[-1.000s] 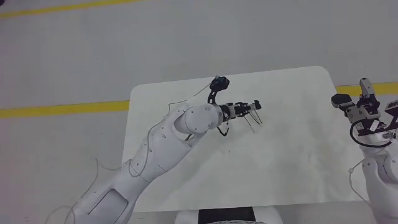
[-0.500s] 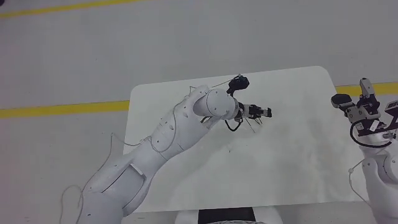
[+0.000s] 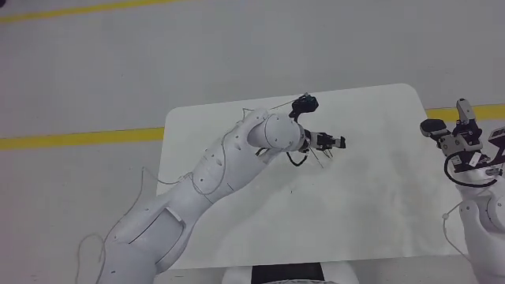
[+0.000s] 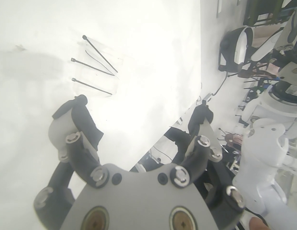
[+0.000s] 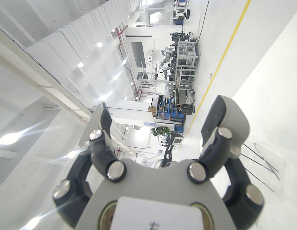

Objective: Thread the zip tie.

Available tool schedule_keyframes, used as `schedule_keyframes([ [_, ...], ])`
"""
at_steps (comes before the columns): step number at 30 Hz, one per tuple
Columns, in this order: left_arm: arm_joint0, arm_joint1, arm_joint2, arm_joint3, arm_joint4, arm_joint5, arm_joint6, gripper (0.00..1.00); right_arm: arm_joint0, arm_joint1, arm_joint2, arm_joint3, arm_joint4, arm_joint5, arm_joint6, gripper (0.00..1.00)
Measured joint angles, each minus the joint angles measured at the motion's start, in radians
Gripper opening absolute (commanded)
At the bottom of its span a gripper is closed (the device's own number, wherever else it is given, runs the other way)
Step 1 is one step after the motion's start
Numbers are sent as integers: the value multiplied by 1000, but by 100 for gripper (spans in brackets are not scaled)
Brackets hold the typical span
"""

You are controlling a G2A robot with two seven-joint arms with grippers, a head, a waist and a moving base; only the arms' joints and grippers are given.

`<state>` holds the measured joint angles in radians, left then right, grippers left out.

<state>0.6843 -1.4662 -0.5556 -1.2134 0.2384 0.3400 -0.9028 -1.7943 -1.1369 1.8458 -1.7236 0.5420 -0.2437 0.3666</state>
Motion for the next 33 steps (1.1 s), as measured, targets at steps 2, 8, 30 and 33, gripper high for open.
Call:
schedule_keyframes([
  [2,-19,-10,3,22,8,0,-43,100,0,0,0,0,0,0,0,100],
  [8,-100,-81,26,166,30,0,-167,100,0,0,0,0,0,0,0,100],
  [30,-209,-341,24,606,185,0,-162,100,0,0,0,0,0,0,0,100],
  [33,-209,-341,24,606,185,0,-162,100,0,0,0,0,0,0,0,100],
])
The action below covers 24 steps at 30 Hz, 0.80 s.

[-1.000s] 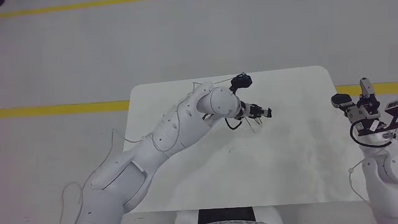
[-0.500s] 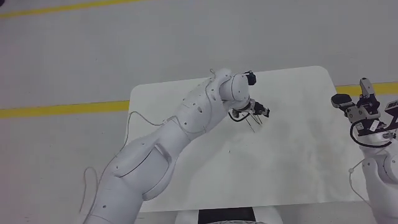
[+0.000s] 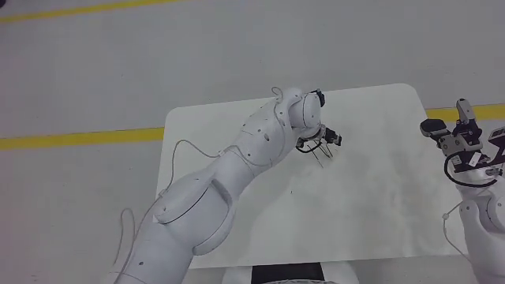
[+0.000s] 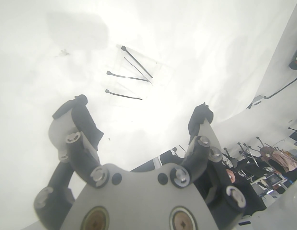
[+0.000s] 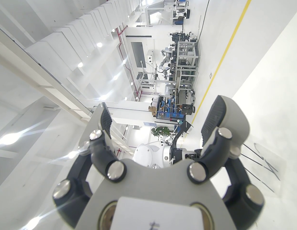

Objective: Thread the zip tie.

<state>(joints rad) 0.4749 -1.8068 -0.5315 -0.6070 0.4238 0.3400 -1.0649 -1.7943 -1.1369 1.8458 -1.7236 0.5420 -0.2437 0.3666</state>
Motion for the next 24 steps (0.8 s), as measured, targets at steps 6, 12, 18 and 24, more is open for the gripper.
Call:
schedule_keyframes([
  [6,20,-1,6,-40,-1,0,-12,100,0,0,0,0,0,0,0,100],
  [12,44,1,15,-93,2,0,-34,100,0,0,0,0,0,0,0,100],
  [18,71,-5,29,-89,-7,0,-24,100,0,0,0,0,0,0,0,100],
  [24,73,-20,49,-75,-20,-7,-15,100,0,0,0,0,0,0,0,100],
])
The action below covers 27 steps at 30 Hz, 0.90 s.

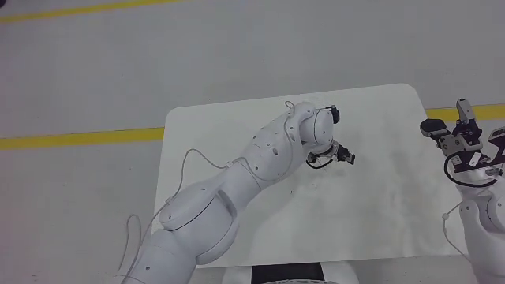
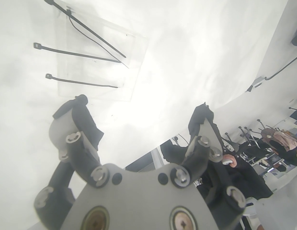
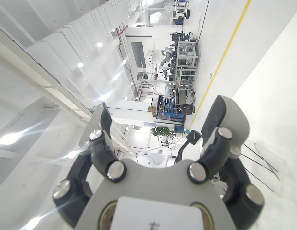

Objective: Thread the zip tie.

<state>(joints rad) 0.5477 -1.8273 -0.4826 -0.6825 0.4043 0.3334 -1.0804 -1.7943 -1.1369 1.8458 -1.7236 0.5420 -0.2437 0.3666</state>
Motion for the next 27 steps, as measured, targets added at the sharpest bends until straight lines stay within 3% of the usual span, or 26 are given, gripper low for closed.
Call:
schedule_keyframes([
  [14,-4,-45,35,85,-32,-67,99,100,0,0,0,0,0,0,0,100],
  [27,-31,-94,82,172,-10,-42,136,100,0,0,0,0,0,0,0,100],
])
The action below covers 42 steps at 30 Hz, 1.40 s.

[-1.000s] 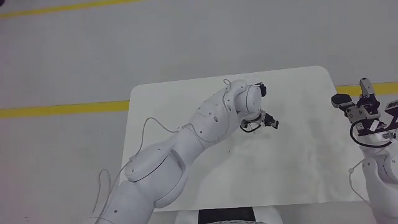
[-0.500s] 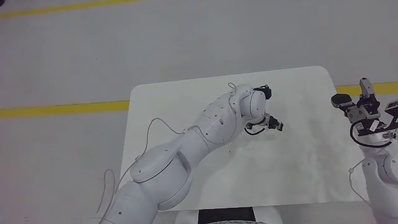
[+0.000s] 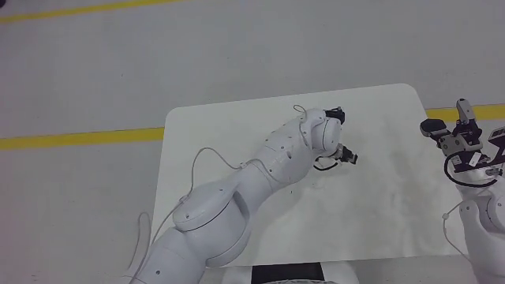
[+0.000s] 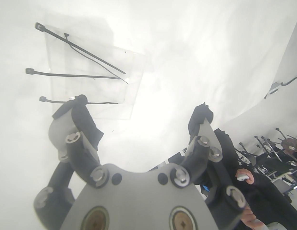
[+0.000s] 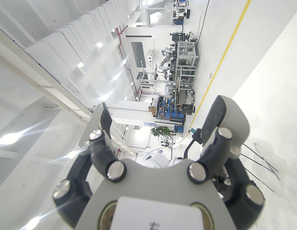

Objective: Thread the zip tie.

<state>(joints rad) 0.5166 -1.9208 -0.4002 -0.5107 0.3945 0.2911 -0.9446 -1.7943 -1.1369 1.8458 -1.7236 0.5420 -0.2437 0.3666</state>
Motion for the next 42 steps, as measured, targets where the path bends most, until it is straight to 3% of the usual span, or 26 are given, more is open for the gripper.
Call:
schedule_keyframes([
  [24,-31,-69,42,136,14,38,34,100,0,0,0,0,0,0,0,100],
  [42,-61,-75,65,199,7,49,68,100,0,0,0,0,0,0,0,100],
])
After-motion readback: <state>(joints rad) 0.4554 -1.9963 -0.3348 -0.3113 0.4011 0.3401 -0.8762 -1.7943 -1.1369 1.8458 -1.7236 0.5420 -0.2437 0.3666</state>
